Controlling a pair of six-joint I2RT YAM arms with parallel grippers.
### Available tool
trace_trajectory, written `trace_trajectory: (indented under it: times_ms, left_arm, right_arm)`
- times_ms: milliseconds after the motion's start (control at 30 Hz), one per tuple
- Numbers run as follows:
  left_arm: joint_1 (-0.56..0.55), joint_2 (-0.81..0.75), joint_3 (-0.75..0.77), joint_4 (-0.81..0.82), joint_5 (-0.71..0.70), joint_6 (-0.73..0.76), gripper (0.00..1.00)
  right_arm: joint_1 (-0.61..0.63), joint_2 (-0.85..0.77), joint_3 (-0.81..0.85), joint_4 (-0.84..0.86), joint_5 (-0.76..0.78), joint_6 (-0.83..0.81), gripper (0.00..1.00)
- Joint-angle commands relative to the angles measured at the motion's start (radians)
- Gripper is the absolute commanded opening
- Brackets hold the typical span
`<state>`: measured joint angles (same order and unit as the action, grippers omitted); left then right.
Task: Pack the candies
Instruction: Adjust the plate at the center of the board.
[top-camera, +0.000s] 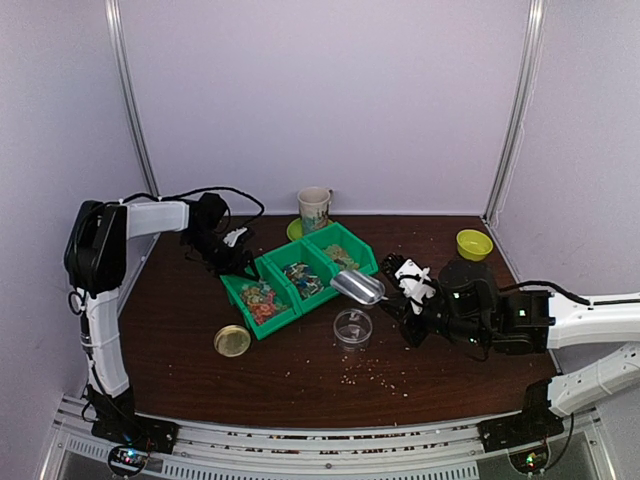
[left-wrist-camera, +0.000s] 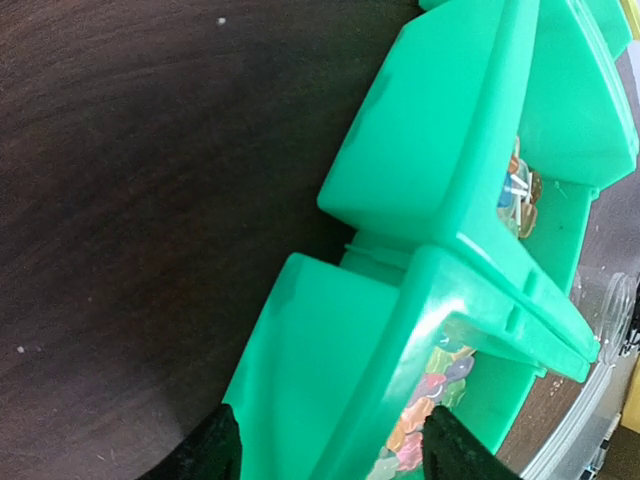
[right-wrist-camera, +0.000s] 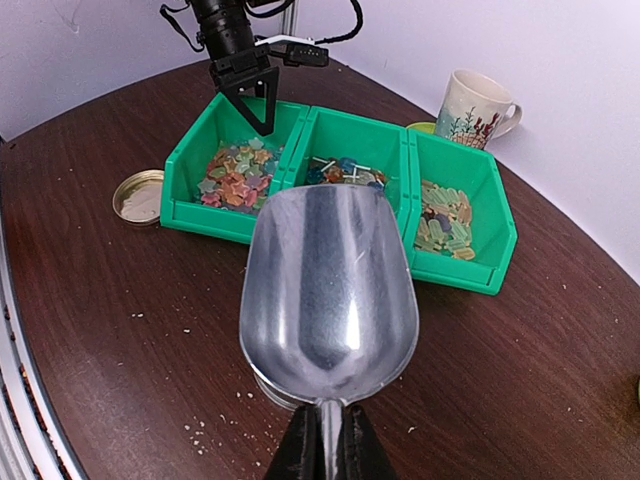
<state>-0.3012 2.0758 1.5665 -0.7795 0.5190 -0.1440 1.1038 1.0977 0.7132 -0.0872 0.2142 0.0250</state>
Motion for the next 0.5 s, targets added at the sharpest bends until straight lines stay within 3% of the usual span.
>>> trace_trajectory:
  times_ms: [0, 467]
  left_arm:
    - [-0.022, -0.084, -0.006, 0.037, -0.015, -0.065, 0.61]
    - [-0.076, -0.086, 0.020, -0.030, -0.252, -0.061, 0.53]
  right_arm:
    - [-0.003, -0.030, 0.032, -0.020, 0.026, -0.009, 0.00]
    - [-0.003, 0.032, 0.086, -0.062, -0.021, 0.017, 0.00]
